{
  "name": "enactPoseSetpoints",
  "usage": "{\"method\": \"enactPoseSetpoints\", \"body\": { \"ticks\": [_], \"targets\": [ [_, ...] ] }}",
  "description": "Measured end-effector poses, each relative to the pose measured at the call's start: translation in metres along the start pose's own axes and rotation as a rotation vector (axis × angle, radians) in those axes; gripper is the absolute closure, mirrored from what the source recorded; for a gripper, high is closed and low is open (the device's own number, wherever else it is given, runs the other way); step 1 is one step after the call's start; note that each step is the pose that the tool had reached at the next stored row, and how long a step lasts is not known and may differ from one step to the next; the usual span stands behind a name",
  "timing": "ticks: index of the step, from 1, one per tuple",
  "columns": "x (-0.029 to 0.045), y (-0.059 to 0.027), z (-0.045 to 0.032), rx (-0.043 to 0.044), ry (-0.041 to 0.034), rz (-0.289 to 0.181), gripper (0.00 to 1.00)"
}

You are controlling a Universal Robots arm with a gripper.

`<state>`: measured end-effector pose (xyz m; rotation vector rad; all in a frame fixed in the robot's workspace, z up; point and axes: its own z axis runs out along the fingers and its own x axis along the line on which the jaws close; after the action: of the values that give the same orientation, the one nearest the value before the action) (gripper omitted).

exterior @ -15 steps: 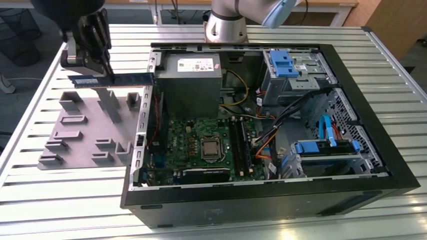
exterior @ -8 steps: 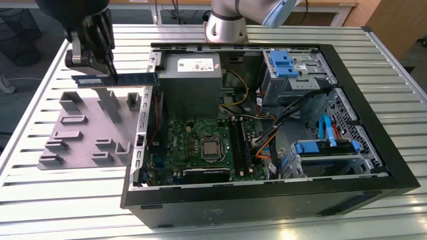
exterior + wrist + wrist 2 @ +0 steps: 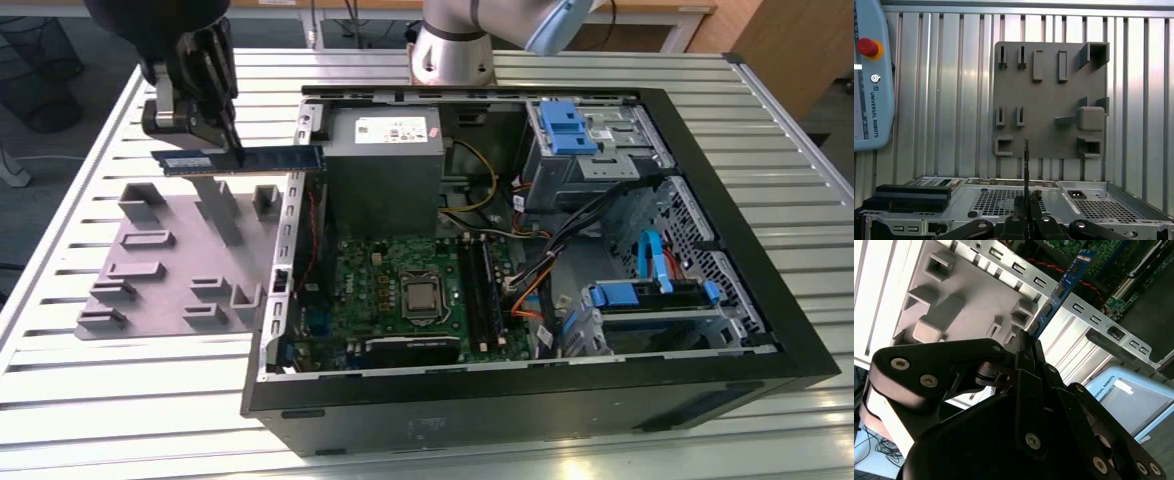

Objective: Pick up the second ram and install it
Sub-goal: 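Pick up the second ram and move it above second insertion slot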

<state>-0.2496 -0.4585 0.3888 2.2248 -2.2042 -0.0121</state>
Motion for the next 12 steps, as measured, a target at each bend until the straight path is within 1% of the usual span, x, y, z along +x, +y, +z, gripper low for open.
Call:
{"method": "enactPoseSetpoints", "body": {
  "ticks": [3,6,12],
  "targets": [
    [0.0001,-0.0051,0.0,0.0001,0.0,0.0,0.86],
    [0.0001,-0.0125,0.0001,0.0001,0.0,0.0,0.86],
    [0.0003,-0.0318,0.0005,0.0001,0.0,0.0,0.86]
  ]
}}
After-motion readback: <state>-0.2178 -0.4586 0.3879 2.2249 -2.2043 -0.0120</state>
